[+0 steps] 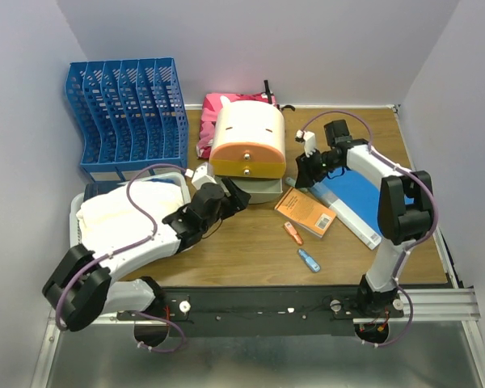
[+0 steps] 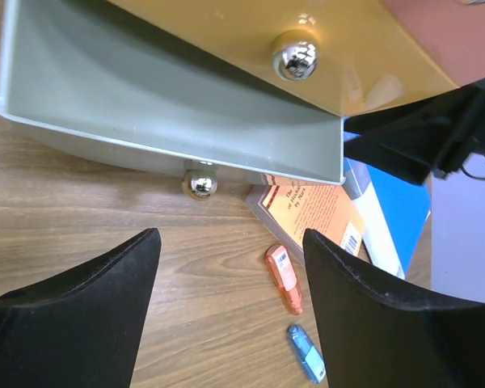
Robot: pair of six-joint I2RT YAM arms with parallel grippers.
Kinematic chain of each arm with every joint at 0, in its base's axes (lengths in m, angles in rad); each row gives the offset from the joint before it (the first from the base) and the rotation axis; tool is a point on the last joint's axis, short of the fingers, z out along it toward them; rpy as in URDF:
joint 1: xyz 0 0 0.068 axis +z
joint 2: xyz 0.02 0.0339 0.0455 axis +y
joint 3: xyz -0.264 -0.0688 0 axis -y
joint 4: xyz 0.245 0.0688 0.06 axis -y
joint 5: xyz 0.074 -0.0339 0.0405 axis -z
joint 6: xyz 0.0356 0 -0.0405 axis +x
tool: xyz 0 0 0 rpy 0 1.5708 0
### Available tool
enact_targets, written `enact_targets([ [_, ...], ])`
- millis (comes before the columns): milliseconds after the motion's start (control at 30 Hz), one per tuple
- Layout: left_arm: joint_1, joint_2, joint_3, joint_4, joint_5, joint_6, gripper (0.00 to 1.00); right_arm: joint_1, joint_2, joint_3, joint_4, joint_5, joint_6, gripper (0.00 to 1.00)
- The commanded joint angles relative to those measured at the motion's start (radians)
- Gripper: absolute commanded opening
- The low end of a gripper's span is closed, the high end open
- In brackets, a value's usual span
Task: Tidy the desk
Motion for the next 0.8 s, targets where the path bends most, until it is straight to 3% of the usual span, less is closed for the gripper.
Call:
enact_targets([
  [0,-0.001,-0.121,0.016,-0.12,-0.091,0.095,0.81,0.024,0.094,0.078,0.031,0.067,0.004,0.53],
  [267,-0.001,-0.29,0.06,-0.284,-0.243,0.268,0.99,0.053,0.178,0.133,0.045,0.148,0.006,0.55],
  [600,0.022,-0.521,-0.018,-0.298,-0.293,0.317,0.99,0.087,0.189,0.048,0.083,0.289,-0.024,0.54],
  [767,0.025,-0.563,-0.035,-0.309,-0.293,0.333,0.99,0.085,0.166,-0.021,0.114,0.349,-0.025,0.52],
])
